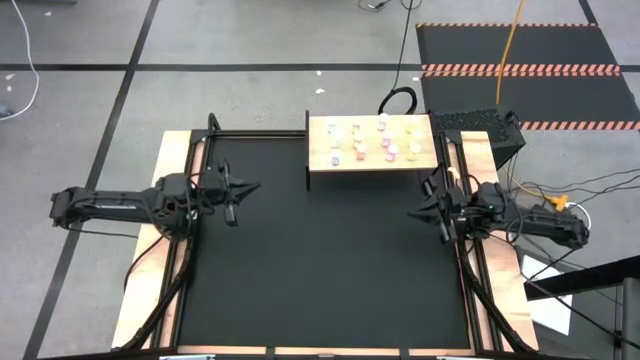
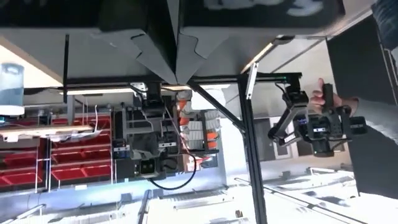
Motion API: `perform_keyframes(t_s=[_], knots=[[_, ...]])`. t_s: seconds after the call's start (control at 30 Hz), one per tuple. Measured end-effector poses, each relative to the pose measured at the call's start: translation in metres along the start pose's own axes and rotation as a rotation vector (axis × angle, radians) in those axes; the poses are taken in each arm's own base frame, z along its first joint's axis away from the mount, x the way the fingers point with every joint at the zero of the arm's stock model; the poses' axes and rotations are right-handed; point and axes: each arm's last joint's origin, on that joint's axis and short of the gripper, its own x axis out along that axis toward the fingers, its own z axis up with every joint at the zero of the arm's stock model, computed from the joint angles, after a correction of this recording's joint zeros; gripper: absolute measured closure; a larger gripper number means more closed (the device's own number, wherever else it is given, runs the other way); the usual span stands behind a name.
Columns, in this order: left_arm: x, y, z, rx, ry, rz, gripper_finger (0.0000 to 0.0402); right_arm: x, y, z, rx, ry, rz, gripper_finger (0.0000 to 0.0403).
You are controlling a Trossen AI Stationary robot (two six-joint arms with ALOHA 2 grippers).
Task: Pick and place medicine bottles onto shelf by color
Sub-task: Return to Home Position
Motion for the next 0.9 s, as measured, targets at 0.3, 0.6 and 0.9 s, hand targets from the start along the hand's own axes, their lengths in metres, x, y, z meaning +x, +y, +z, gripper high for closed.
perform_keyframes(t_s=[0.3, 0.6, 0.9], knots=[[-0.006, 0.000, -0.005, -0.010, -0.035, -0.025, 0.0388, -0.005, 0.001, -0.003, -0.023, -0.034, 0.004, 0.0402], [-0.018, 0.000, -0.033, 0.002, 0.272, -0.055, 0.0384, -0.005, 0.000, -0.003, -0.057, -0.033, -0.025, 0.0401], [-0.026, -0.001, -0.077, -0.060, 0.245, -0.071, 0.0398, -0.005, -0.001, -0.007, -0.150, 0.001, -0.033, 0.0401]])
